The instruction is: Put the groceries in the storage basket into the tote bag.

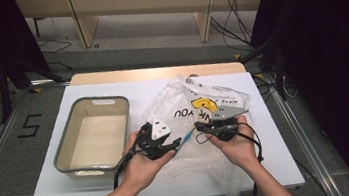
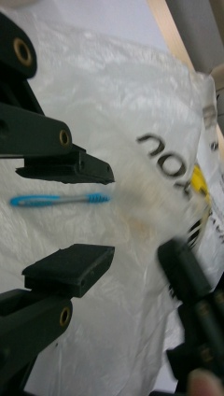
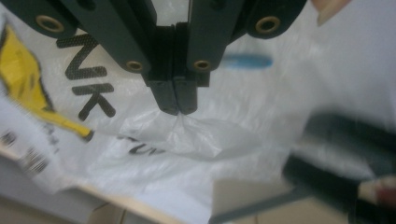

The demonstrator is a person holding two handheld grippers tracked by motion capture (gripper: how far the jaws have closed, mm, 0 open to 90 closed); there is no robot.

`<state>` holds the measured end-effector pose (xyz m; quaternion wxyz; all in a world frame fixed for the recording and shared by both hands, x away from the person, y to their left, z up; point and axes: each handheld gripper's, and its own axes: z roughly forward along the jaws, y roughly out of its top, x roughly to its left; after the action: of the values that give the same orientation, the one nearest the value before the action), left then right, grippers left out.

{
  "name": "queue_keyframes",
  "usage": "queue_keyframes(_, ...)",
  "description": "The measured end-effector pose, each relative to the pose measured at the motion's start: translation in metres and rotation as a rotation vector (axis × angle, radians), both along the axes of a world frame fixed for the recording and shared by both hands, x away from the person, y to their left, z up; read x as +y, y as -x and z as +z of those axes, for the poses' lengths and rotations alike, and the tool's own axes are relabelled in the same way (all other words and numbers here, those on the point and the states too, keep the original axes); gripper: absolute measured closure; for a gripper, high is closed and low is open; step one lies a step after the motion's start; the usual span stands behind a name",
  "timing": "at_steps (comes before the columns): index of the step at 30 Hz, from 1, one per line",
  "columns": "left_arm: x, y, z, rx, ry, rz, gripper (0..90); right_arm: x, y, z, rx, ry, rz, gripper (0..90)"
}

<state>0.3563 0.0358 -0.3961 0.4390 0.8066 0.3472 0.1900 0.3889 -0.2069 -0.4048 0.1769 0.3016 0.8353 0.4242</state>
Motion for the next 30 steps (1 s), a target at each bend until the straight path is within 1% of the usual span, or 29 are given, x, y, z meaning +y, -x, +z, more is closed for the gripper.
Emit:
queue_keyframes(1, 0.004, -0.001, -0.001, 0.006, -0.002, 0.006, 57.3, 0.0, 0.001, -0.005, 0.028, 0.007, 0.014, 90.0)
queue_keyframes(2, 0.006, -0.002, -0.003, 0.013, -0.003, 0.013, 57.2, 0.001, 0.002, -0.011, 0.05, 0.024, 0.029, 90.0)
queue_keyframes(4, 0.01, -0.003, -0.006, 0.026, -0.005, 0.024, 56.5, 0.004, 0.004, -0.023, 0.102, 0.063, 0.057, 89.8)
queue_keyframes(6, 0.013, -0.005, -0.009, 0.031, -0.007, 0.038, 55.9, 0.007, 0.006, -0.032, 0.143, 0.098, 0.085, 89.1)
queue_keyframes(7, 0.015, -0.007, -0.01, 0.032, -0.012, 0.041, 55.5, 0.008, 0.007, -0.036, 0.172, 0.12, 0.105, 88.9)
queue_keyframes(8, 0.015, -0.008, -0.01, 0.036, -0.008, 0.048, 55.2, 0.009, 0.008, -0.04, 0.185, 0.137, 0.114, 88.6)
queue_keyframes(9, 0.016, -0.01, -0.011, 0.037, -0.011, 0.054, 54.8, 0.009, 0.009, -0.044, 0.199, 0.142, 0.117, 87.9)
queue_keyframes(10, 0.016, -0.012, -0.012, 0.035, -0.022, 0.055, 54.3, 0.009, 0.01, -0.047, 0.216, 0.153, 0.123, 87.2)
queue_keyframes(11, 0.016, -0.013, -0.014, 0.041, -0.024, 0.059, 54.2, 0.008, 0.01, -0.049, 0.22, 0.161, 0.126, 86.5)
queue_keyframes(13, 0.015, -0.017, -0.019, 0.056, -0.035, 0.065, 54.1, 0.007, 0.01, -0.052, 0.228, 0.158, 0.123, 83.0)
queue_keyframes(15, 0.015, -0.02, -0.024, 0.069, -0.055, 0.061, 53.4, 0.006, 0.011, -0.053, 0.24, 0.139, 0.12, 75.6)
queue_keyframes(16, 0.014, -0.021, -0.027, 0.078, -0.055, 0.063, 53.0, 0.004, 0.011, -0.053, 0.243, 0.13, 0.125, 72.0)
queue_keyframes(17, 0.015, -0.023, -0.029, 0.08, -0.063, 0.058, 52.6, 0.002, 0.012, -0.051, 0.236, 0.11, 0.123, 68.1)
queue_keyframes(19, 0.015, -0.025, -0.034, 0.09, -0.072, 0.052, 51.6, -0.005, 0.013, -0.043, 0.206, 0.055, 0.097, 60.4)
queue_keyframes(20, 0.016, -0.026, -0.036, 0.094, -0.069, 0.051, 51.5, -0.009, 0.012, -0.037, 0.181, 0.033, 0.081, 56.8)
queue_keyframes(22, 0.016, -0.028, -0.039, 0.098, -0.082, 0.047, 50.6, -0.022, 0.01, -0.023, 0.115, -0.001, 0.02, 52.6)
queue_keyframes(23, 0.016, -0.028, -0.041, 0.111, -0.086, 0.047, 49.7, -0.029, 0.009, -0.016, 0.085, -0.021, -0.014, 51.3)
queue_keyframes(25, 0.016, -0.028, -0.044, 0.115, -0.091, 0.045, 47.7, -0.045, 0.007, -0.007, 0.046, -0.048, -0.087, 48.8)
queue_keyframes(28, 0.016, -0.027, -0.046, 0.117, -0.092, 0.046, 46.0, -0.07, 0.004, -0.004, 0.038, -0.067, -0.184, 48.0)
queue_keyframes(30, 0.017, -0.027, -0.045, 0.112, -0.09, 0.048, 45.0, -0.084, 0.004, -0.005, 0.032, -0.049, -0.25, 47.8)
